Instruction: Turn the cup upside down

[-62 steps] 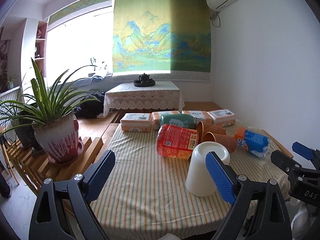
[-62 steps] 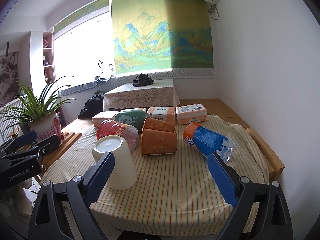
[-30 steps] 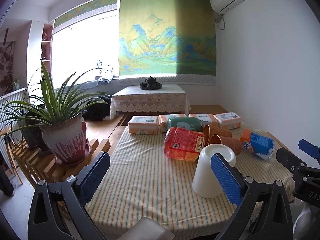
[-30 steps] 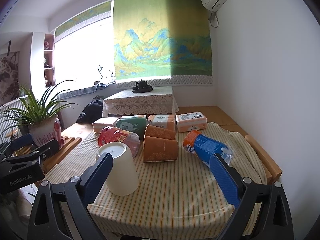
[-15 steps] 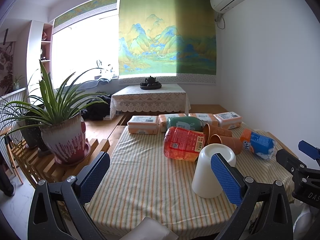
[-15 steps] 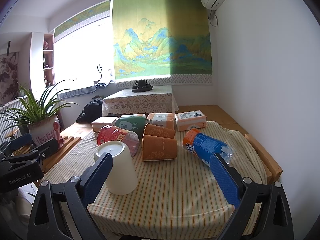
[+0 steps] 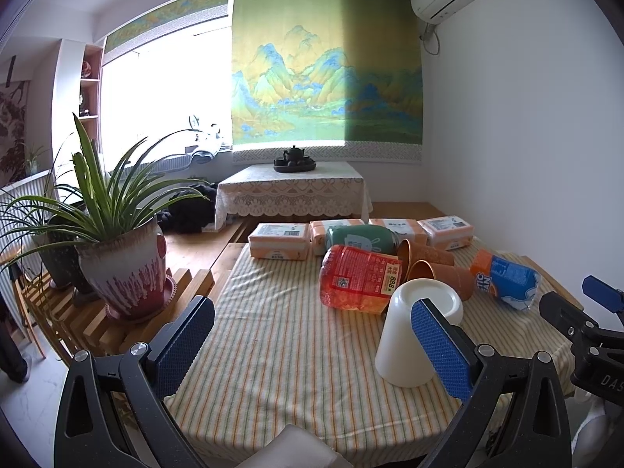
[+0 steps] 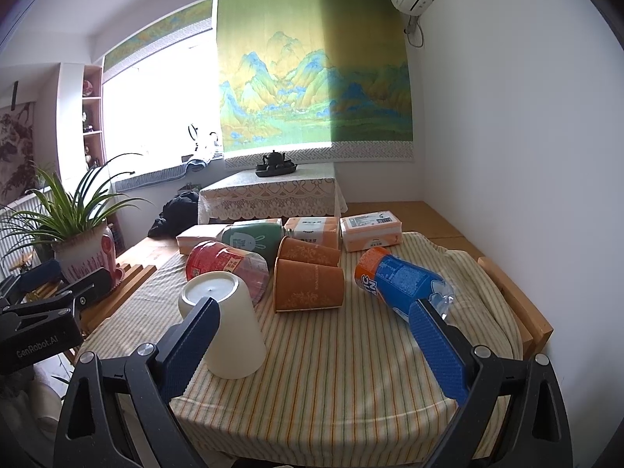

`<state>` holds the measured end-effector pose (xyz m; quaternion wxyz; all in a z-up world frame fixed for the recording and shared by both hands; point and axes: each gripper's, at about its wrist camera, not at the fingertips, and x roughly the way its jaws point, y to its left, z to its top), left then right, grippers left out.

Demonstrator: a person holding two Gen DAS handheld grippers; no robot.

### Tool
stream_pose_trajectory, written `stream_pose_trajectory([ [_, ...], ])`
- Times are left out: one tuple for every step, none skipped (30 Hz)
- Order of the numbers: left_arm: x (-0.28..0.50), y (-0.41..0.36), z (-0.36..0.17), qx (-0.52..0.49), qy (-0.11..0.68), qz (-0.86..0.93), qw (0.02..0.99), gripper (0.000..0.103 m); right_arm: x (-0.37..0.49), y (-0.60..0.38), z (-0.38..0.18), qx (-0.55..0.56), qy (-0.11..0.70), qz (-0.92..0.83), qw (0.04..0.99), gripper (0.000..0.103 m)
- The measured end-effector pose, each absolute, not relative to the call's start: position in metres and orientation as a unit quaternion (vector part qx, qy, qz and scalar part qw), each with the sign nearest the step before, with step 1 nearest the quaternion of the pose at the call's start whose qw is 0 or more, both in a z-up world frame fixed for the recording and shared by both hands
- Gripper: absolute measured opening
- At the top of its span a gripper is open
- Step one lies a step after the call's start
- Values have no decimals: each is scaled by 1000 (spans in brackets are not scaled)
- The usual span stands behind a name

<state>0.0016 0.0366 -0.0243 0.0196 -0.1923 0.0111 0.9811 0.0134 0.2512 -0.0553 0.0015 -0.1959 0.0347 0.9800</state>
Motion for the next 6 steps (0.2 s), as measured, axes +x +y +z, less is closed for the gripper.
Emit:
stream_pose_trajectory([
  [1,36,-25,-192,11,981,19,102,13,251,-55,-196,35,980,2,96],
  [1,37,-24,-192,11,981,20,102,14,251,-55,-196,35,980,2,96],
  [1,37,-24,-191,13,981,21,102,14,251,-56,-196,35,980,2,96],
  [1,37,-25,-190,15,981,20,102,14,251,-56,-196,35,980,2,96],
  [0,38,-25,-191,16,981,19,102,14,251,-56,-196,35,980,2,96],
  [0,37,-26,-193,16,981,20,102,14,251,-56,-196,35,980,2,96],
])
